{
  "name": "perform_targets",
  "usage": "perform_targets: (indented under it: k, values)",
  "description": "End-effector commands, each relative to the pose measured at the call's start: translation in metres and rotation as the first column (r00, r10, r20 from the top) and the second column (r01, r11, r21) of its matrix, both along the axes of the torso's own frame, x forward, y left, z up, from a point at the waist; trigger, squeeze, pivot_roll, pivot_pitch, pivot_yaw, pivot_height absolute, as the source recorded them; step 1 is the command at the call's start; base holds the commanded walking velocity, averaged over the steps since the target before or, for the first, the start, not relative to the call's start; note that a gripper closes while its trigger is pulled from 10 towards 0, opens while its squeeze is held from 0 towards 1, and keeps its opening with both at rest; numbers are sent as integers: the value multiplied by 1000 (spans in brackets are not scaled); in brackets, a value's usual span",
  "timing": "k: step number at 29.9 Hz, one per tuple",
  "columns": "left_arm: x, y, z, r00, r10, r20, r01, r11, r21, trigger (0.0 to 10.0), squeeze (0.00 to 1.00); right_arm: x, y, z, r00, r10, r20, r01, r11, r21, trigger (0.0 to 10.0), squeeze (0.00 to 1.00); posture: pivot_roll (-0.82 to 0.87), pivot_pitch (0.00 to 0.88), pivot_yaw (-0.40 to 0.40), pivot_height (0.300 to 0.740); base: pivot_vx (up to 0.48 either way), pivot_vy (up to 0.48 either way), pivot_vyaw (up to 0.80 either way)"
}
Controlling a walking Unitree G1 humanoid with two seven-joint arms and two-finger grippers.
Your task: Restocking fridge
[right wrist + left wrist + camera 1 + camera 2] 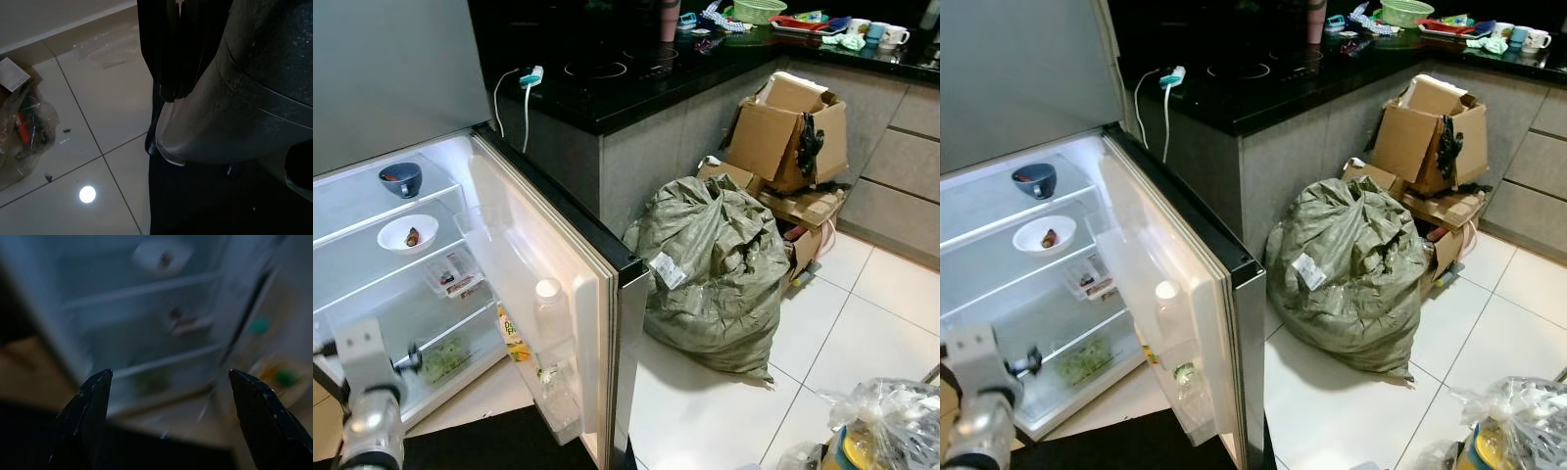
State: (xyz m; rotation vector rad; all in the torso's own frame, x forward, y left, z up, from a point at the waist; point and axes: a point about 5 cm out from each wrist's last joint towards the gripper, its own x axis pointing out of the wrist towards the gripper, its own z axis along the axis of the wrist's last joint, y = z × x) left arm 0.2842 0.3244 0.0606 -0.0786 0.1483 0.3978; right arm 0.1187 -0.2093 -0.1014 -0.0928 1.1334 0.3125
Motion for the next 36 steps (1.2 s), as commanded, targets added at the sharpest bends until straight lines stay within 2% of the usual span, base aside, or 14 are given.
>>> perform_targets:
  k: [1,8,17,18,19,20,21,22,23,24,26,29,32,36]
  values:
    - [9,7,24,995,-37,97,33,999,40,10000,1000,-12,3,-4,999,-4,-42,4,1000,9,10000,0,-53,13,14,740,0,0,0]
    - [41,-8,83,921,-195,336,161,979,126,10000,1000,-12,4,-4,999,-7,-42,7,1000,13,10000,0,-54,13,18,740,0,0,0]
    - [64,-51,169,668,-474,573,363,881,304,10000,1000,-12,4,-4,999,-8,-41,9,1000,17,10000,0,-57,13,16,740,0,0,0]
    - [64,-51,169,668,-474,573,363,881,304,10000,1000,-12,4,-4,999,-8,-41,9,1000,17,10000,0,-57,13,16,740,0,0,0]
    - [66,-58,179,625,-510,591,397,860,322,10000,1000,-12,5,-4,999,-8,-42,9,1000,17,10000,0,-55,8,17,740,0,0,0]
    - [67,-79,196,522,-618,587,494,781,383,10000,1000,-12,5,-4,999,-7,-42,8,1000,17,10000,0,-56,6,19,740,0,0,0]
    - [67,-79,196,522,-618,587,494,781,383,10000,1000,-12,5,-4,999,-7,-42,8,1000,17,10000,0,-56,6,19,740,0,0,0]
    - [66,-90,201,472,-670,572,541,733,412,10000,1000,-12,5,-4,999,-7,-42,8,1000,18,10000,0,-56,6,19,740,0,0,0]
    - [65,-106,204,406,-739,538,606,658,446,10000,0,-11,5,-4,999,-7,-42,8,1000,19,10000,0,-56,5,19,740,0,0,0]
    - [65,-106,204,406,-739,538,606,658,446,10000,0,-11,5,-4,999,-7,-42,8,1000,19,10000,0,-56,5,19,740,0,0,0]
    - [61,-130,204,301,-821,484,694,537,479,10000,0,-11,6,-4,999,-6,-42,7,1000,22,10000,0,-56,6,20,740,0,0,0]
    - [58,-142,203,248,-855,455,731,473,491,10000,0,-11,6,-4,999,-6,-41,7,1000,22,10000,0,-56,5,20,740,0,0,0]
    - [54,-179,200,117,-913,390,794,322,516,10000,0,-11,7,-4,999,-9,-41,10,1000,26,10000,0,-59,9,22,740,0,0,0]
    - [54,-193,202,72,-925,373,806,274,525,10000,0,-11,7,-5,999,-11,-41,12,1000,27,10000,0,-61,11,22,740,0,0,0]
